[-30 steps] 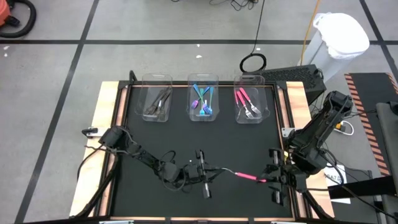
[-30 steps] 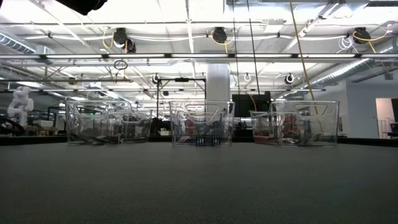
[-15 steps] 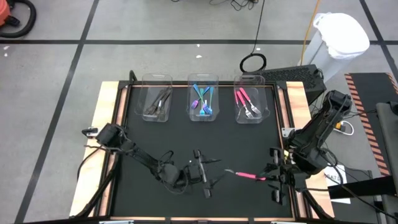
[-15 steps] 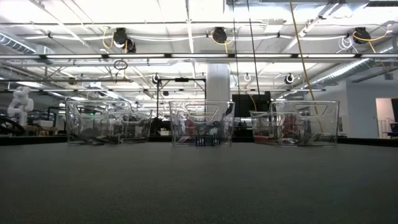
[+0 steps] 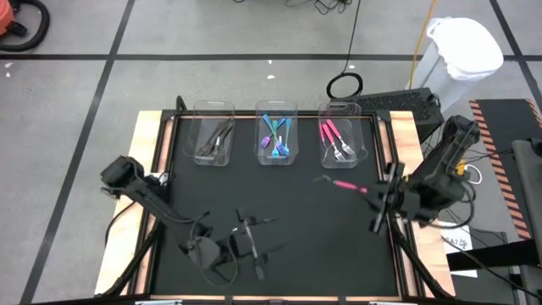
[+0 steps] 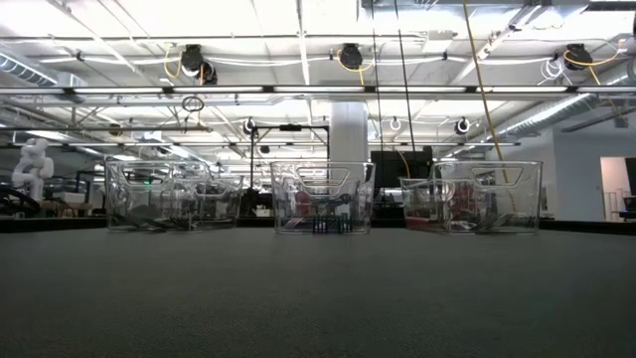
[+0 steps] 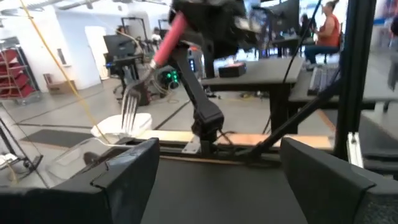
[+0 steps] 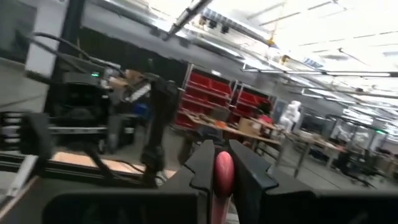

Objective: Sort silverware by color (type)
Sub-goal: Put the pink fork into the right transparent bin

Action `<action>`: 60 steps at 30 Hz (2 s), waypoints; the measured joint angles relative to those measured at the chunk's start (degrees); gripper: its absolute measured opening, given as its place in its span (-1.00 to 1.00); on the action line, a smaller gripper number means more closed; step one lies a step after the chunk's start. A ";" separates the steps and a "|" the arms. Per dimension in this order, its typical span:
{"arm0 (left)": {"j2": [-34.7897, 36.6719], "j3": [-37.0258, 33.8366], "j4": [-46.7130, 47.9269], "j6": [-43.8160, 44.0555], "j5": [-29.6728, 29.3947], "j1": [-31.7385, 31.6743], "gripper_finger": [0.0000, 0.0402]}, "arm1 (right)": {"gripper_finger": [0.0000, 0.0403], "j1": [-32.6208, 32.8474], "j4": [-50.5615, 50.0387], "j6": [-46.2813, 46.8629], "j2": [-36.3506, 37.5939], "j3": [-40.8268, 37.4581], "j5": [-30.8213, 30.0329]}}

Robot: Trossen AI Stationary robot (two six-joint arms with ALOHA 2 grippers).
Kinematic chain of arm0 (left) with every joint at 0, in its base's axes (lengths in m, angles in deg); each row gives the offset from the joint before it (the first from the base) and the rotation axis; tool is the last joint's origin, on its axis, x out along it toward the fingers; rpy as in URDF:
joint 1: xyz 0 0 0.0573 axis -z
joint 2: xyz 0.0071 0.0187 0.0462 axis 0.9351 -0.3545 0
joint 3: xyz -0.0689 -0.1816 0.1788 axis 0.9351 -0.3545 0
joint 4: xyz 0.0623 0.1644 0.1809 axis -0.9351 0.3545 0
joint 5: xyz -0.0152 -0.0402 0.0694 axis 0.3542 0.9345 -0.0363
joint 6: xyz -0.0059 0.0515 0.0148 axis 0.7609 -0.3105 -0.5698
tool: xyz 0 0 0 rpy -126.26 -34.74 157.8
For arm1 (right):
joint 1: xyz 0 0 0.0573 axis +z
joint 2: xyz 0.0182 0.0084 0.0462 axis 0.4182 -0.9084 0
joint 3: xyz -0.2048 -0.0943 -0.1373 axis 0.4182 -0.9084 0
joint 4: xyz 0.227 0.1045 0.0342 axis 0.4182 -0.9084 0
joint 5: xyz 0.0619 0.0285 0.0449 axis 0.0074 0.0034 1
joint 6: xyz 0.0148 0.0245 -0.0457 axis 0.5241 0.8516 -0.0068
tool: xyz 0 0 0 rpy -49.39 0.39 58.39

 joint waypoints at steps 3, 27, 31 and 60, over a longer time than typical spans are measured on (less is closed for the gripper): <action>1.67 -0.01 4.71 0.17 0.07 0.20 0.66 | -0.86 -2.53 -10.43 2.45 4.12 2.87 0.05; 2.32 -0.01 8.28 3.18 13.73 -5.23 0.66 | -0.86 -30.80 -70.46 30.95 16.35 19.27 15.54; 2.32 -0.01 8.28 3.18 13.73 -5.49 0.66 | -0.86 -35.49 -70.69 29.21 16.41 19.29 23.35; 2.28 -0.04 8.32 3.24 16.19 -2.96 0.66 | -0.85 -88.66 -69.70 27.78 -2.27 19.22 75.09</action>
